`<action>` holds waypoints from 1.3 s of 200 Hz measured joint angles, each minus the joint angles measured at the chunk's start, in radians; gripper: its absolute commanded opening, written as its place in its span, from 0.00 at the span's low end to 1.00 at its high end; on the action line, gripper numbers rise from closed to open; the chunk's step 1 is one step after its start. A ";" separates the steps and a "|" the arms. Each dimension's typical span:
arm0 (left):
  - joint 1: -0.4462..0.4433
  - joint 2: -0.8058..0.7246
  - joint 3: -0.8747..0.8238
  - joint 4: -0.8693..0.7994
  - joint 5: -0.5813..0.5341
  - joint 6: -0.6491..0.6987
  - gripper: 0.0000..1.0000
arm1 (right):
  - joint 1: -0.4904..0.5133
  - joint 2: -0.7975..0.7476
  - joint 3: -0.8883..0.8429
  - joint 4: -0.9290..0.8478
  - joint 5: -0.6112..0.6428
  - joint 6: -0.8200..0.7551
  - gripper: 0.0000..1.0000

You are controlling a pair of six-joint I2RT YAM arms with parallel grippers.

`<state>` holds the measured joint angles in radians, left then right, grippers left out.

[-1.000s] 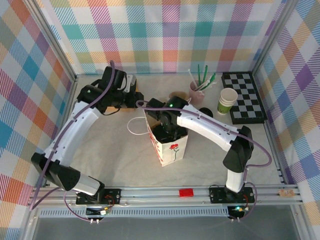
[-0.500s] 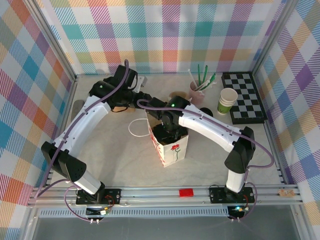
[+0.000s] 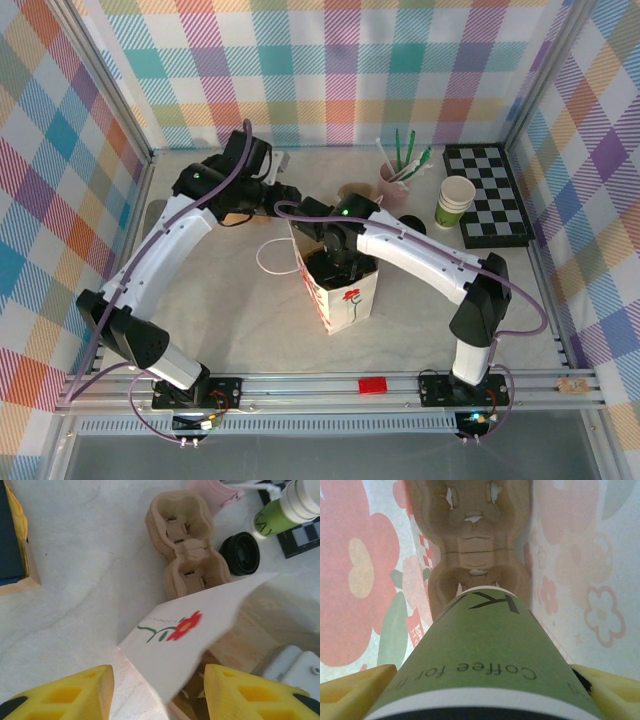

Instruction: Pack the takeout coffee

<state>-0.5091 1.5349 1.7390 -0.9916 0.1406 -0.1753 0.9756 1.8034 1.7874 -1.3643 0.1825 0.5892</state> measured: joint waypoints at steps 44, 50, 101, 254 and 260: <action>-0.012 -0.005 0.021 -0.002 0.001 0.001 0.51 | 0.000 -0.008 0.000 0.002 0.000 0.003 0.48; -0.016 -0.004 0.021 -0.002 0.001 0.002 0.51 | 0.000 -0.009 0.000 0.002 0.000 0.003 0.48; -0.046 0.023 0.022 -0.010 -0.002 0.013 0.50 | 0.000 -0.023 0.000 -0.002 0.010 0.006 0.48; -0.053 0.080 0.018 -0.031 -0.030 0.039 0.22 | 0.000 -0.027 -0.018 0.003 0.014 0.007 0.48; -0.053 0.081 0.018 -0.031 -0.030 0.039 0.22 | 0.000 -0.027 -0.020 0.003 0.014 0.007 0.48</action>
<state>-0.5617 1.6161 1.7565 -1.0222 0.1104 -0.1368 0.9756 1.7767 1.7676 -1.3609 0.1970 0.5961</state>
